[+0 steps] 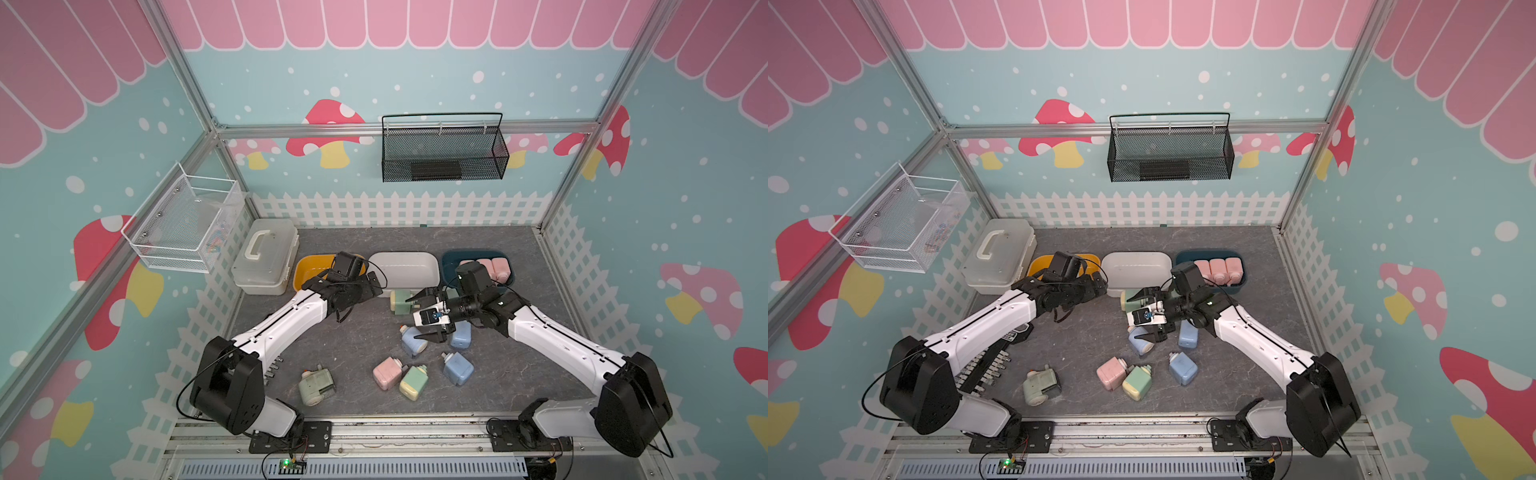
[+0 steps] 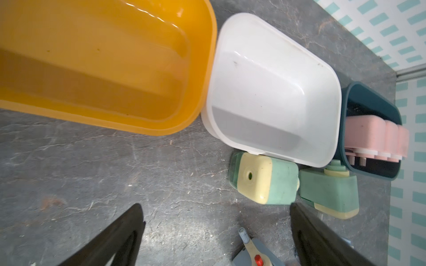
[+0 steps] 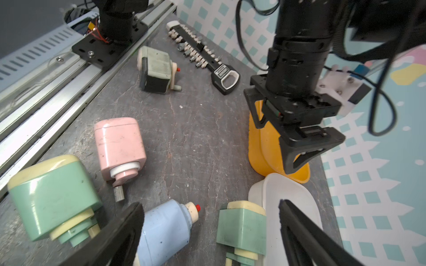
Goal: Place the pencil sharpeners by color into the storage box
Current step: Pick up the pencil sharpener from the center of the board.
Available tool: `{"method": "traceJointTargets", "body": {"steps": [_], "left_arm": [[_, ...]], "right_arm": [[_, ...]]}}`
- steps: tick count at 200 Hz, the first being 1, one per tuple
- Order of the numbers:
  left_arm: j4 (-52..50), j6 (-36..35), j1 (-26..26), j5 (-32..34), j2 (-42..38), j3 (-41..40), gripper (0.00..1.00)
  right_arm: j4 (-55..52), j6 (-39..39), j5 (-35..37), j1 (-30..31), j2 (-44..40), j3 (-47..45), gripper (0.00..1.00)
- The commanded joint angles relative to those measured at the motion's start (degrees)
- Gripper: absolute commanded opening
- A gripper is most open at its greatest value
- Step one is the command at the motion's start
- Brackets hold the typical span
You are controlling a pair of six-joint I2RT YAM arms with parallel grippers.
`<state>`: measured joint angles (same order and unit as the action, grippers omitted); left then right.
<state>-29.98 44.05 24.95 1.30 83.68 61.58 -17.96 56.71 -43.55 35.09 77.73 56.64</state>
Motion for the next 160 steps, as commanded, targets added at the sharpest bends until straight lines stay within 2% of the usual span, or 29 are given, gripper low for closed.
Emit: {"method": "traceJointTargets", "body": {"steps": [1, 17, 75, 160], "left_arm": [[1.0, 1.9, -1.2, 0.8, -2.9, -2.4, 0.99], [1.0, 1.8, -3.1, 0.6, -4.2, -3.7, 0.99], [1.1, 2.4, -5.8, -1.0, -5.7, -5.6, 0.99], [1.4, 1.3, -6.4, -1.4, -5.0, -5.9, 0.99]], "right_arm": [[-9.5, 3.9, 4.7, 3.5, 2.2, 2.7, 0.80], [-12.1, 4.2, 8.7, 6.6, 3.4, 4.6, 0.86], [-22.7, 5.4, 24.9, 18.3, 11.3, 11.4, 0.86], [-27.5, 4.6, 29.6, 25.2, 22.9, 19.4, 0.79]]}}
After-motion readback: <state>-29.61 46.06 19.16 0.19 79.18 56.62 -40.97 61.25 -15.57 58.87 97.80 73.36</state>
